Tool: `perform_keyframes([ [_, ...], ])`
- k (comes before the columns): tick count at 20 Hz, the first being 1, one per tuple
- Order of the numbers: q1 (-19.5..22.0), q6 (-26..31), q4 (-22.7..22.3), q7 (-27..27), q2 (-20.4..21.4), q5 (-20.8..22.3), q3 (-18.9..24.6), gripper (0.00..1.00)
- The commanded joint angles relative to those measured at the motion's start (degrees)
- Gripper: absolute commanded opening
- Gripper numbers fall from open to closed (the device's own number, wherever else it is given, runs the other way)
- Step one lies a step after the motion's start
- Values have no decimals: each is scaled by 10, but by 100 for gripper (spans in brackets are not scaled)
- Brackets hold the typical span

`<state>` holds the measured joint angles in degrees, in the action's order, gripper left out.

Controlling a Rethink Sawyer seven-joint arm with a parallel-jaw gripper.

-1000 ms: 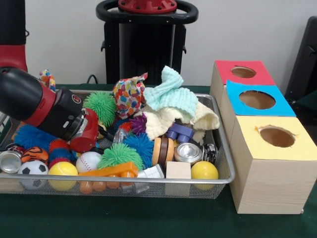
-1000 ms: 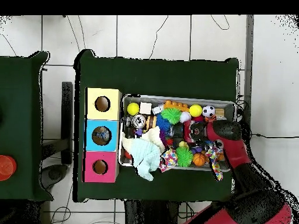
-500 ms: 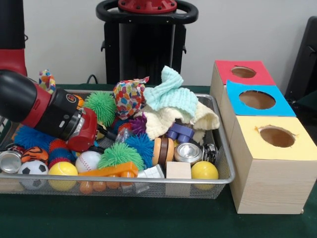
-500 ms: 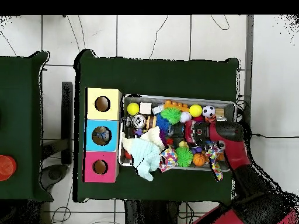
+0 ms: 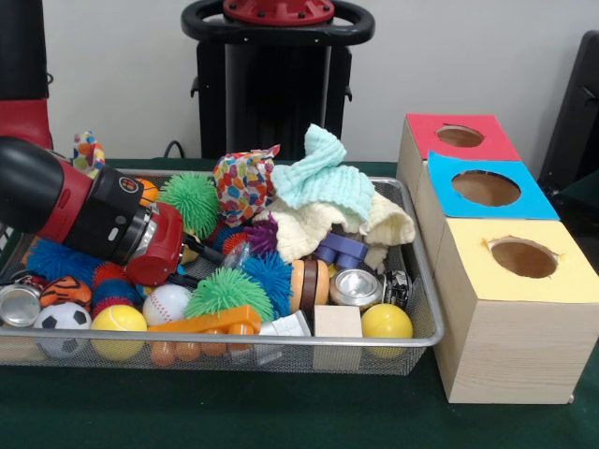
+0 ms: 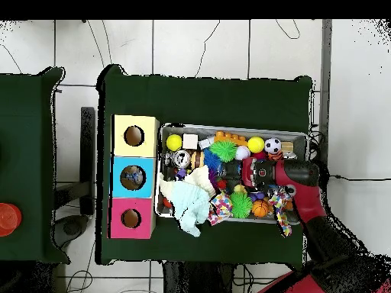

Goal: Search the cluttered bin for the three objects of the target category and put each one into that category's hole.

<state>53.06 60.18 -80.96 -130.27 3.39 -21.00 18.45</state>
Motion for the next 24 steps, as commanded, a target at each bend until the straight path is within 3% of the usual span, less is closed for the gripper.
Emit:
perform_keyframes([
  [1, -11, -60, -3, 65, -118, 2, 48, 100],
  [14, -19, -81, 8, 54, -135, -9, 51, 100],
  [15, -23, -81, 8, 41, -133, -12, 47, 0],
  [24, -21, -65, 10, 33, -138, -23, 49, 0],
])
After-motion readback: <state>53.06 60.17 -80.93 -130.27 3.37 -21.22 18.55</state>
